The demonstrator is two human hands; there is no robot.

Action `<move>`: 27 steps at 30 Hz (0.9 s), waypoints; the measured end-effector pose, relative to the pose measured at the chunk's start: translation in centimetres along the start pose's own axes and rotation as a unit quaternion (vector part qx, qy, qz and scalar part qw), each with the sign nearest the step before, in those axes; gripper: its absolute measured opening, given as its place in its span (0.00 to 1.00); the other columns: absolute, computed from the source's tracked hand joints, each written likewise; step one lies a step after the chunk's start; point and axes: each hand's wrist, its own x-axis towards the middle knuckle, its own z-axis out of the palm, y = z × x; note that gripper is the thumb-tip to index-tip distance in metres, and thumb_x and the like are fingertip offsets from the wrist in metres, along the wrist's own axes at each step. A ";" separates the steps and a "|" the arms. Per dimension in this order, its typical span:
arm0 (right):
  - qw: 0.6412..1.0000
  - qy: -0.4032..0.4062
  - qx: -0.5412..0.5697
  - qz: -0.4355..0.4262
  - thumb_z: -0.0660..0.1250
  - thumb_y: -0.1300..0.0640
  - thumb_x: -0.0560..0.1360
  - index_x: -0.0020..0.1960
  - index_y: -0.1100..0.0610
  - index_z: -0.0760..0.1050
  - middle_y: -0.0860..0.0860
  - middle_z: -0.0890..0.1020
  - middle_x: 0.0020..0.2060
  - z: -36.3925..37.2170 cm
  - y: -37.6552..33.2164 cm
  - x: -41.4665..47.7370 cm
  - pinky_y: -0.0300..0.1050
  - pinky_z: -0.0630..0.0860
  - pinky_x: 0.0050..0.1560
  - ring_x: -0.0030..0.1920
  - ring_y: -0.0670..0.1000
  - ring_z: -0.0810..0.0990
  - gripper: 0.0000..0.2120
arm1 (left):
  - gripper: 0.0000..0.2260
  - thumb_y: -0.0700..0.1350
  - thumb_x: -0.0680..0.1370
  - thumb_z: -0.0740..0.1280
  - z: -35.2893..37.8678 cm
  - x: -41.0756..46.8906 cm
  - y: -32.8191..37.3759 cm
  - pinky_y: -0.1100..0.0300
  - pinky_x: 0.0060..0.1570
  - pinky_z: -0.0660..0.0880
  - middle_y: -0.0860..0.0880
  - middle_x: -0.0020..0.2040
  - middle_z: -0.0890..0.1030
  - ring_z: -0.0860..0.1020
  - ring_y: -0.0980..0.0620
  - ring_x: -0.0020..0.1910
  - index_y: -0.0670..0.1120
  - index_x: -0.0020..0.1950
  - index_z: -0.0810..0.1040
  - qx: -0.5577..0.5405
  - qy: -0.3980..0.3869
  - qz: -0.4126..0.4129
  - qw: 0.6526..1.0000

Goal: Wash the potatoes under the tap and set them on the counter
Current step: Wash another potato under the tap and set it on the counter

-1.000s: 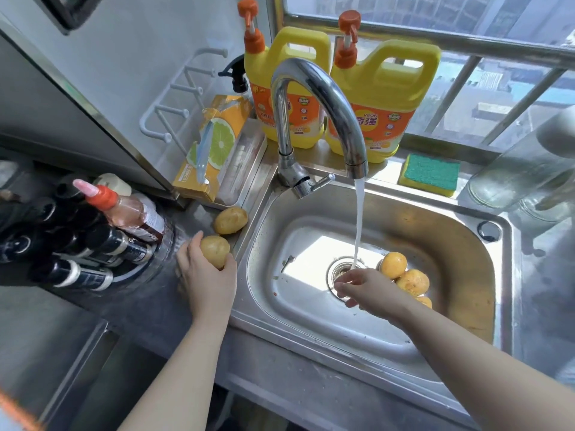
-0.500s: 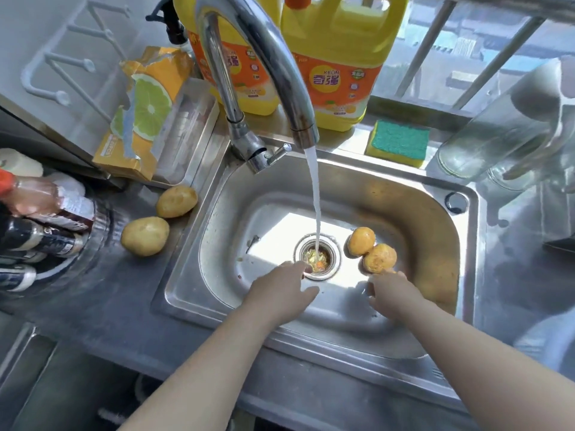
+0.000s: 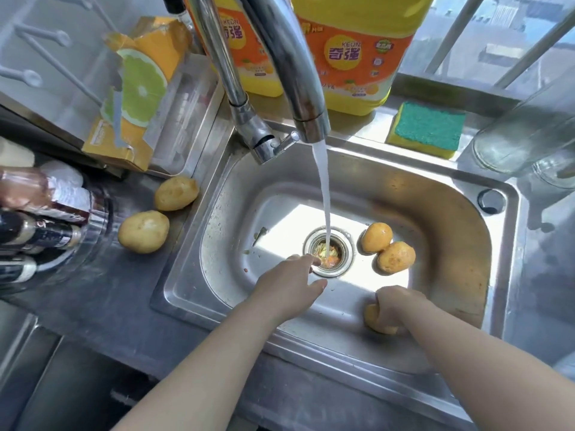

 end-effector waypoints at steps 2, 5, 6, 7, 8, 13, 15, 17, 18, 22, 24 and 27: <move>1.000 0.001 0.021 -0.003 0.65 0.54 0.62 0.46 0.54 0.78 0.49 0.81 0.44 0.0 -0.4 -0.5 0.40 0.75 0.41 0.44 0.54 0.80 0.13 | 0.21 0.57 0.82 0.61 0.1 -0.1 0.0 0.50 0.63 0.74 0.53 0.69 0.73 0.74 0.52 0.64 0.55 0.74 0.67 -0.010 -0.005 -0.002 1.000; 0.994 0.004 0.102 -0.026 0.66 0.50 0.61 0.45 0.56 0.82 0.51 0.85 0.43 -1.3 -0.8 -2.1 0.40 0.78 0.40 0.43 0.53 0.84 0.16 | 0.21 0.56 0.82 0.61 -0.1 -0.4 0.1 0.54 0.60 0.74 0.54 0.68 0.74 0.74 0.53 0.63 0.54 0.74 0.68 -0.039 -0.010 -0.010 0.999; 0.988 0.012 0.147 -0.050 0.67 0.48 0.62 0.47 0.56 0.82 0.52 0.85 0.44 -2.1 -1.0 -2.9 0.42 0.79 0.41 0.44 0.54 0.84 0.18 | 0.20 0.56 0.82 0.61 -0.3 -0.6 0.2 0.56 0.58 0.74 0.54 0.66 0.74 0.74 0.53 0.62 0.53 0.73 0.69 -0.054 -0.007 -0.015 0.998; 0.975 0.026 0.205 -0.076 0.68 0.46 0.64 0.50 0.56 0.82 0.53 0.86 0.44 -3.0 -1.1 -3.8 0.44 0.80 0.42 0.43 0.53 0.84 0.20 | 0.19 0.55 0.82 0.61 -0.5 -0.7 0.1 0.58 0.55 0.73 0.54 0.65 0.75 0.75 0.53 0.60 0.52 0.73 0.69 -0.075 -0.001 -0.023 0.997; 0.957 0.042 0.269 -0.101 0.69 0.43 0.66 0.52 0.56 0.81 0.54 0.86 0.43 -4.0 -1.2 -4.9 0.45 0.80 0.43 0.41 0.53 0.83 0.21 | 0.18 0.53 0.83 0.61 -0.9 -0.9 0.2 0.58 0.53 0.72 0.54 0.63 0.76 0.75 0.52 0.59 0.52 0.72 0.70 -0.104 0.008 -0.035 0.994; 0.795 0.096 0.559 -0.217 0.73 0.50 0.74 0.54 0.55 0.78 0.53 0.85 0.42 -8.2 -3.1 -12.0 0.45 0.80 0.44 0.37 0.50 0.82 0.13 | 0.13 0.52 0.84 0.58 -2.7 -2.1 1.4 0.51 0.57 0.77 0.49 0.59 0.80 0.82 0.49 0.49 0.51 0.64 0.75 -0.295 0.059 -0.071 0.951; 0.724 0.108 0.634 -0.251 0.71 0.52 0.77 0.58 0.55 0.78 0.54 0.84 0.42 -9.0 -4.2 -14.6 0.47 0.80 0.44 0.36 0.51 0.82 0.12 | 0.14 0.54 0.85 0.55 -3.4 -3.3 2.6 0.52 0.51 0.81 0.49 0.56 0.82 0.84 0.50 0.45 0.50 0.63 0.75 -0.393 0.042 -0.056 0.917; 0.684 0.137 0.669 -0.258 0.71 0.50 0.77 0.59 0.53 0.78 0.54 0.84 0.42 -9.4 -5.2 -16.6 0.51 0.81 0.46 0.34 0.51 0.81 0.13 | 0.15 0.54 0.86 0.53 -3.8 -4.5 3.6 0.57 0.43 0.80 0.49 0.52 0.83 0.84 0.50 0.40 0.49 0.61 0.76 -0.459 0.037 -0.016 0.887; 0.673 0.153 0.677 -0.256 0.70 0.49 0.77 0.59 0.52 0.77 0.54 0.84 0.41 -9.6 -5.6 -17.2 0.53 0.81 0.47 0.33 0.51 0.80 0.13 | 0.15 0.53 0.86 0.53 -4.0 -5.0 4.1 0.58 0.39 0.79 0.48 0.49 0.82 0.83 0.50 0.37 0.48 0.61 0.76 -0.482 0.041 0.005 0.875; 0.666 0.212 0.668 -0.254 0.65 0.43 0.77 0.60 0.62 0.72 0.51 0.79 0.40 -11.2 -6.8 -19.1 0.44 0.73 0.35 0.34 0.49 0.76 0.23 | 0.15 0.52 0.84 0.58 -4.8 -5.5 5.5 0.62 0.31 0.71 0.54 0.37 0.80 0.77 0.53 0.32 0.46 0.66 0.74 -0.510 0.049 0.086 0.854; 0.670 0.246 0.652 -0.258 0.61 0.38 0.77 0.59 0.61 0.71 0.53 0.79 0.44 -12.3 -6.9 -19.9 0.48 0.76 0.39 0.37 0.51 0.78 0.27 | 0.21 0.55 0.78 0.61 -5.5 -5.4 5.9 0.63 0.32 0.69 0.55 0.37 0.78 0.75 0.56 0.31 0.48 0.68 0.72 -0.490 0.043 0.122 0.862; 0.678 0.283 0.618 -0.280 0.55 0.34 0.79 0.56 0.57 0.74 0.52 0.80 0.46 -13.4 -7.1 -20.5 0.56 0.76 0.50 0.43 0.51 0.79 0.27 | 0.20 0.57 0.77 0.63 -6.3 -5.1 6.4 0.62 0.33 0.67 0.54 0.36 0.74 0.70 0.56 0.30 0.48 0.65 0.72 -0.501 0.077 0.136 0.851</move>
